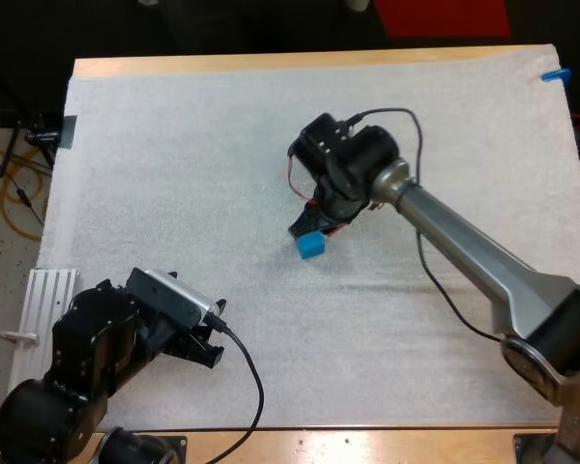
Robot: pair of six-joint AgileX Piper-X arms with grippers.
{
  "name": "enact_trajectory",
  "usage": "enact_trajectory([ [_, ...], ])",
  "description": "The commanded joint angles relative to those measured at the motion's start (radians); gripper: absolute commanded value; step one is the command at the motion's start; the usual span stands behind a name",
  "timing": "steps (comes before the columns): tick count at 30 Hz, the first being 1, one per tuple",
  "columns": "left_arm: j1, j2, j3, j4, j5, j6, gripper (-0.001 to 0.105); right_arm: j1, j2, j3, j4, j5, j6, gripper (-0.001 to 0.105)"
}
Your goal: Stack red cube on blue cube
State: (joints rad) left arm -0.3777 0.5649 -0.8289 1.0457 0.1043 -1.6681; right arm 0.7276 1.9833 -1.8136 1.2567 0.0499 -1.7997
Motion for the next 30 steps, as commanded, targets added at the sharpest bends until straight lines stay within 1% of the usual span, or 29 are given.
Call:
enact_trajectory([
  [1, -0.003, -0.006, -0.006, -0.003, 0.005, -0.009, 0.066, 0.005, 0.012, -0.017, 0.007, -0.001, -0.013, 0.015],
  [11, -0.003, -0.006, -0.006, -0.003, 0.005, -0.009, 0.066, 0.035, 0.070, -0.028, -0.065, -0.031, -0.015, 0.015],
  [20, -0.003, -0.006, -0.006, -0.003, 0.005, -0.009, 0.066, 0.035, 0.115, -0.035, -0.092, -0.032, -0.015, 0.015],
  [23, -0.003, -0.006, -0.006, -0.003, 0.005, -0.009, 0.066, 0.035, 0.115, -0.035, -0.092, -0.057, -0.015, 0.015],
  [27, -0.003, -0.006, -0.006, -0.003, 0.005, -0.009, 0.066, 0.035, 0.115, -0.035, -0.092, -0.050, -0.015, 0.015],
  [30, -0.003, -0.006, -0.006, -0.003, 0.005, -0.009, 0.066, 0.035, 0.115, -0.035, -0.092, -0.081, -0.015, 0.017],
])
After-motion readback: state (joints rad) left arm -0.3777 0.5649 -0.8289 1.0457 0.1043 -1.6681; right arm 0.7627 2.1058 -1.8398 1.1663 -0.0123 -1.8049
